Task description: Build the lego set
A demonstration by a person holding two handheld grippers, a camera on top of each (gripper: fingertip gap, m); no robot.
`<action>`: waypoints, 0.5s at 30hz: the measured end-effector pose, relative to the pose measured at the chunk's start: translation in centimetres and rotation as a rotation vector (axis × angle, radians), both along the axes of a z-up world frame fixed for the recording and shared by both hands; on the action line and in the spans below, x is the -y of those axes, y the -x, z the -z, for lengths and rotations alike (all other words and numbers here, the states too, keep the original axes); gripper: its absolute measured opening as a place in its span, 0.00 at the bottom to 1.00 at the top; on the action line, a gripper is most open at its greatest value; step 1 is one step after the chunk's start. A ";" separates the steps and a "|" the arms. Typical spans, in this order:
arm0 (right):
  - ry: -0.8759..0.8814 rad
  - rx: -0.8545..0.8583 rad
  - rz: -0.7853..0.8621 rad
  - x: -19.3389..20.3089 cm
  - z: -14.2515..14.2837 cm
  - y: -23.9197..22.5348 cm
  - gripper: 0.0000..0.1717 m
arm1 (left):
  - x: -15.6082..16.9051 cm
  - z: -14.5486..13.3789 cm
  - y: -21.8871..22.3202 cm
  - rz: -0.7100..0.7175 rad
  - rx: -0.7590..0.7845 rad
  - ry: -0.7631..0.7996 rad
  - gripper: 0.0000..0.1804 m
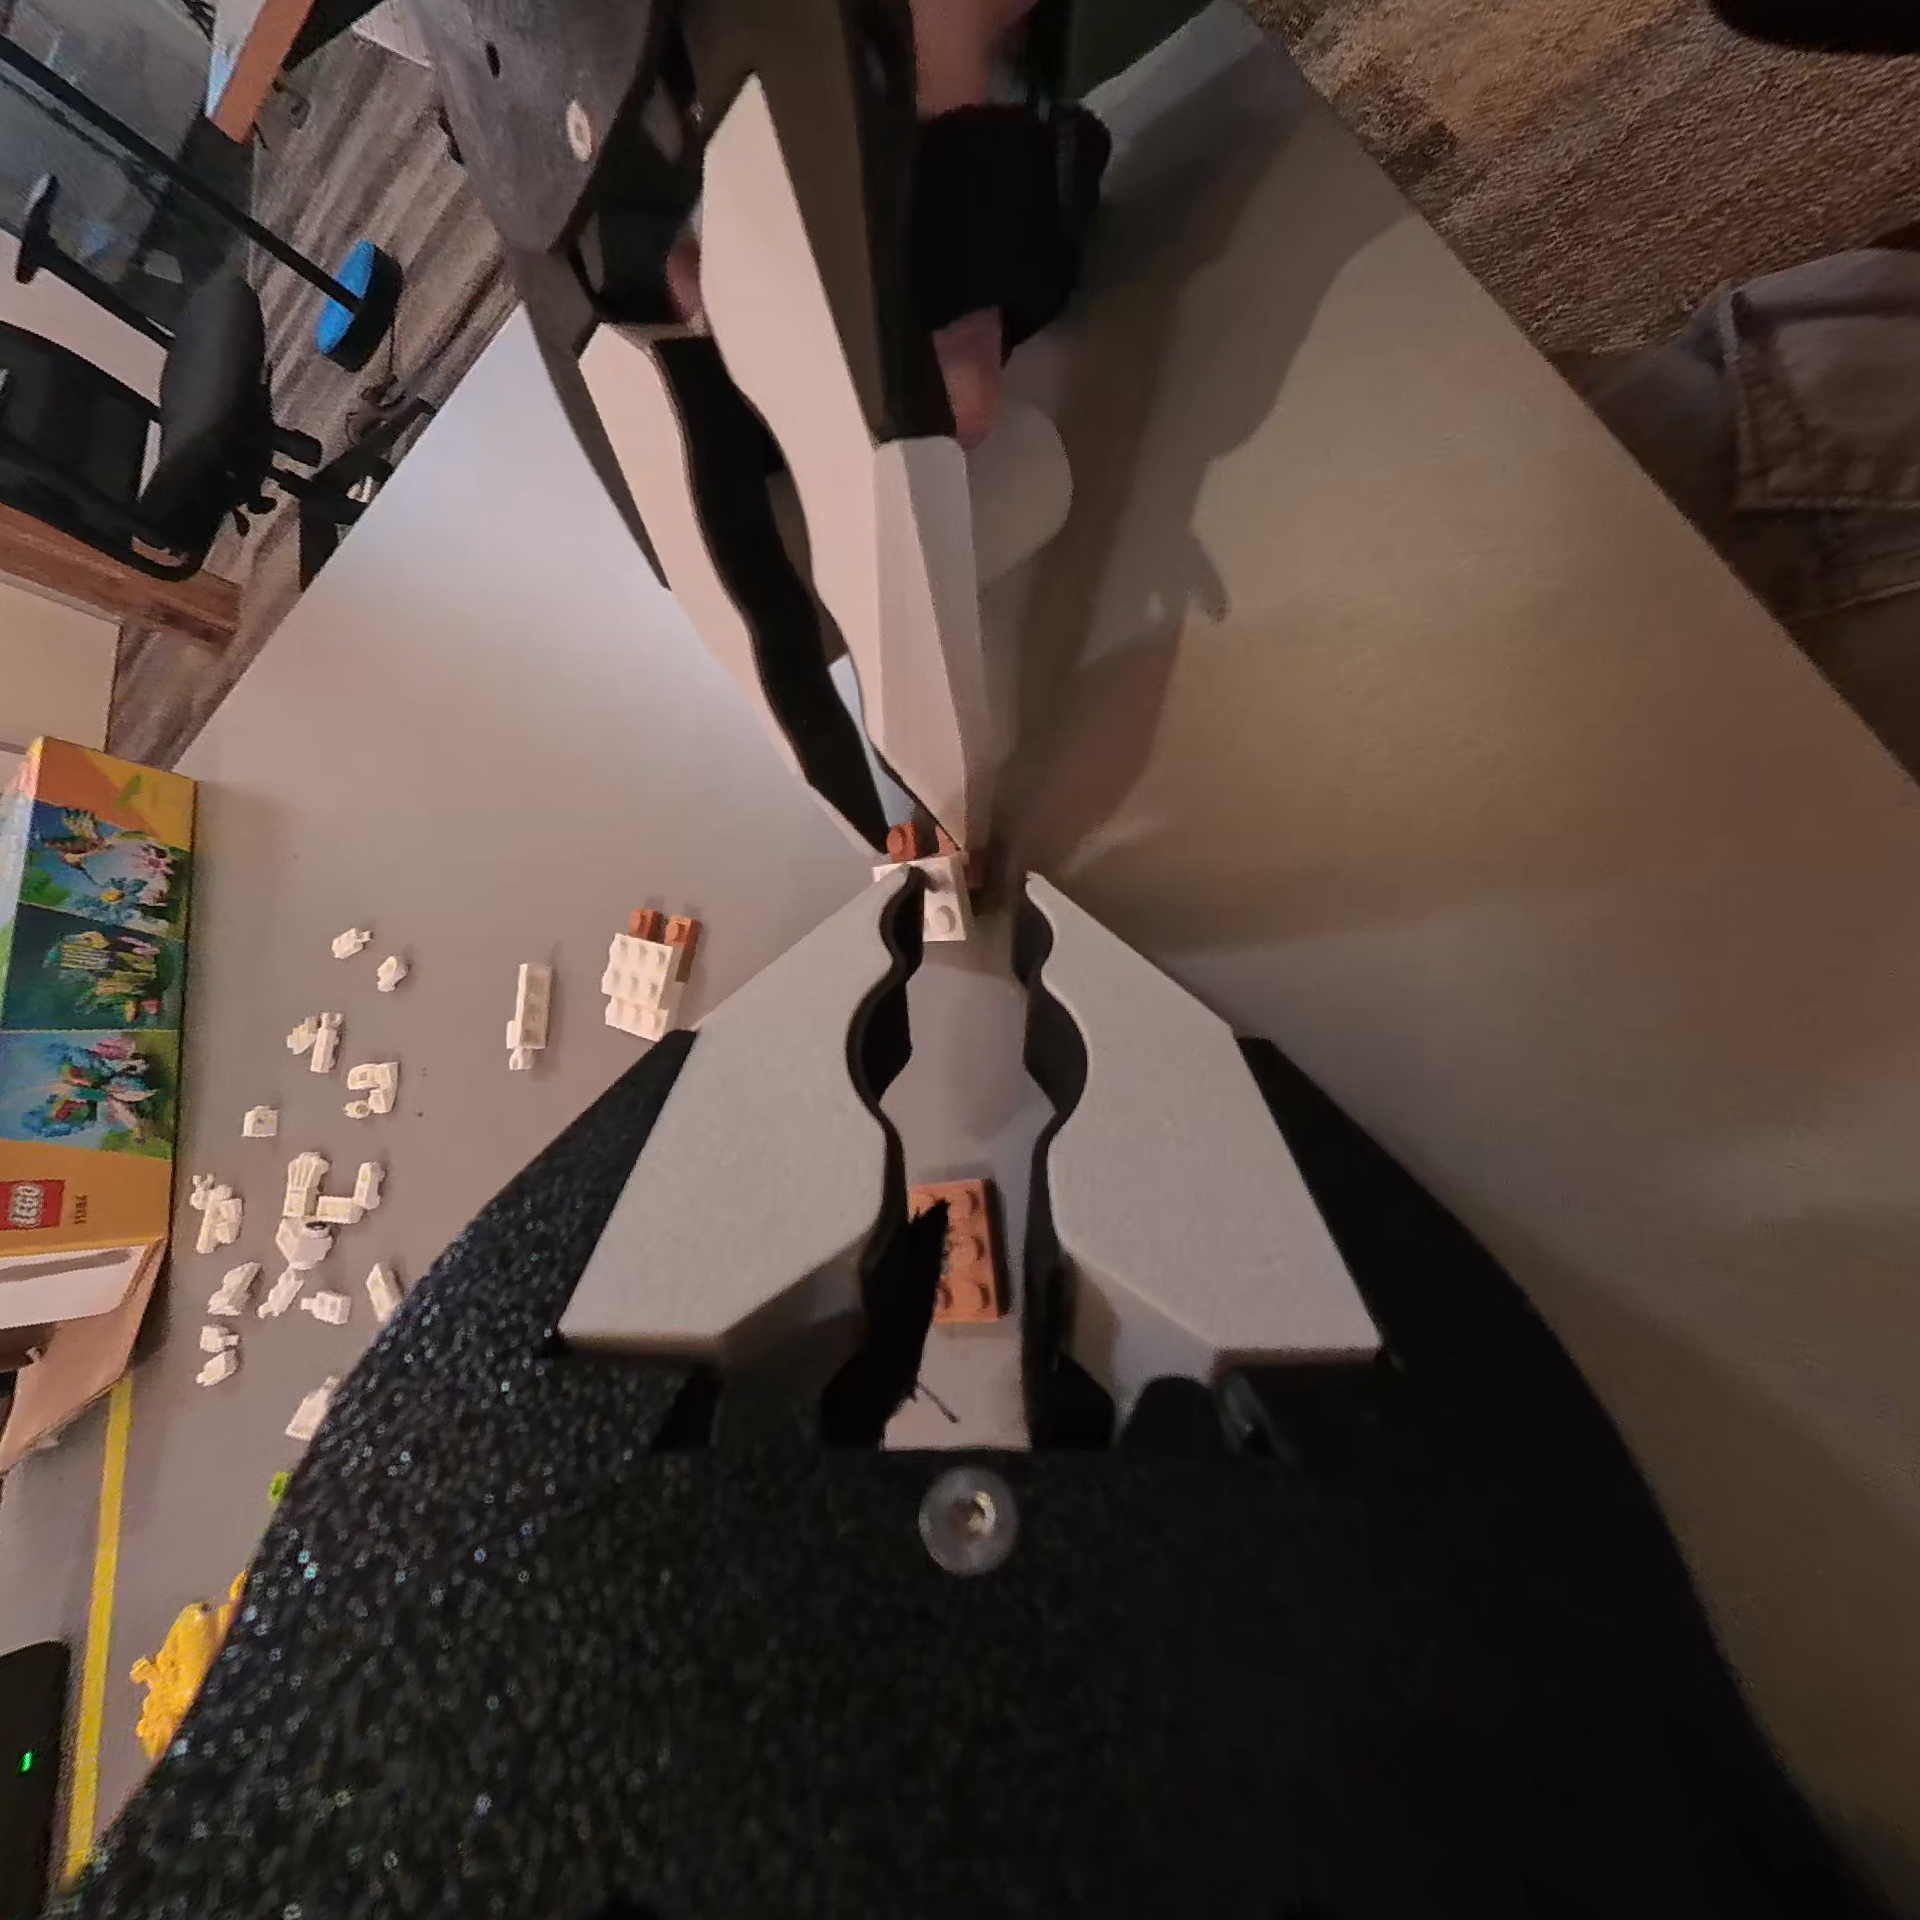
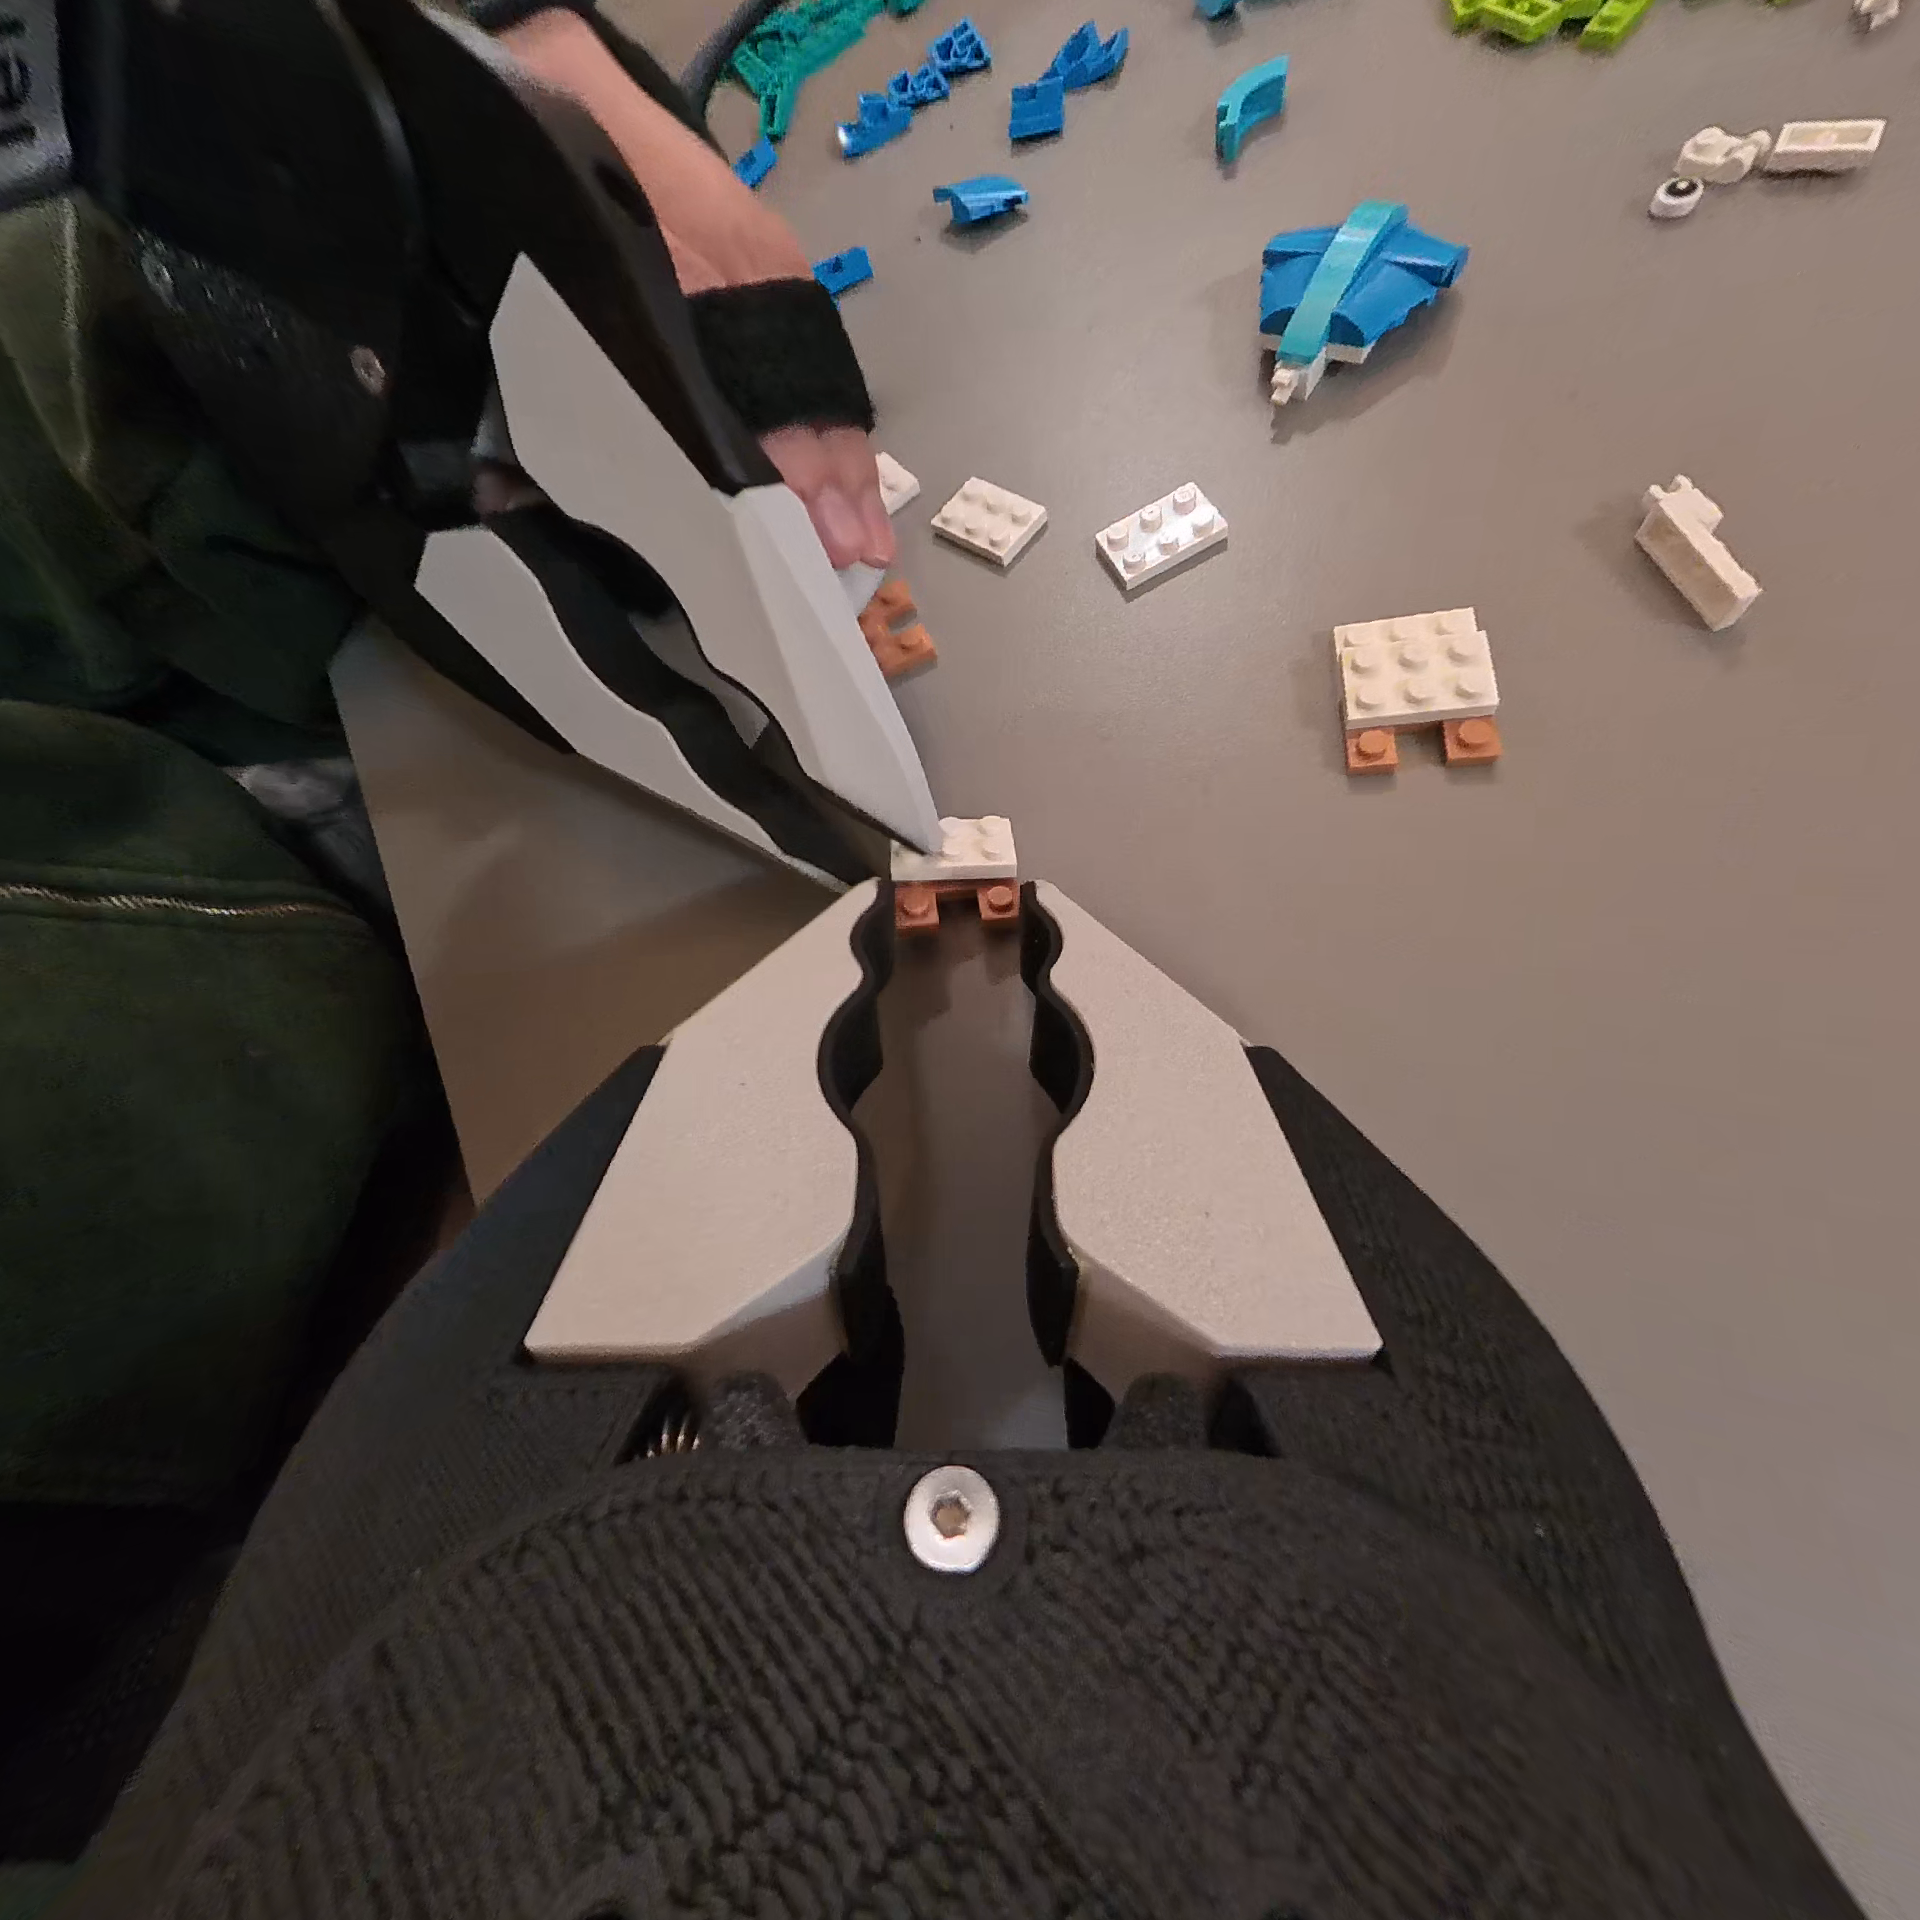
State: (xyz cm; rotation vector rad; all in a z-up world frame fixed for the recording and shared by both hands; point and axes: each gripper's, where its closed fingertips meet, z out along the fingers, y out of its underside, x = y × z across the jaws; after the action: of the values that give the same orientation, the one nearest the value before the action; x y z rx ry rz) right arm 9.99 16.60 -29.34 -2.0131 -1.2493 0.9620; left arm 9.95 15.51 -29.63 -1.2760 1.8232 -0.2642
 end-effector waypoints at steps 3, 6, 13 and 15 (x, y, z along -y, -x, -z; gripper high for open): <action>0.047 -0.031 0.020 -0.1 -0.2 0.0 0.14 | -0.2 -0.1 0.0 -0.002 0.005 -0.035 0.06; 0.086 -0.058 0.034 -0.1 -0.4 0.1 0.14 | -0.4 -0.2 -0.1 0.000 0.007 -0.082 0.06; 0.110 -0.071 0.046 0.0 -0.4 0.2 0.14 | -0.7 0.2 -0.3 -0.034 0.018 -0.047 0.08; 0.108 -0.069 0.047 0.0 -0.4 0.2 0.14 | -0.7 0.2 -0.3 -0.031 0.010 -0.069 0.08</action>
State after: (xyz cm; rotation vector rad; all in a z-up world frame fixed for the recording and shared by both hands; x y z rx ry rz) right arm 9.78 16.60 -28.90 -2.0632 -1.1305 1.0881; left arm 10.20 16.17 -29.79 -1.2514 1.7881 -0.1885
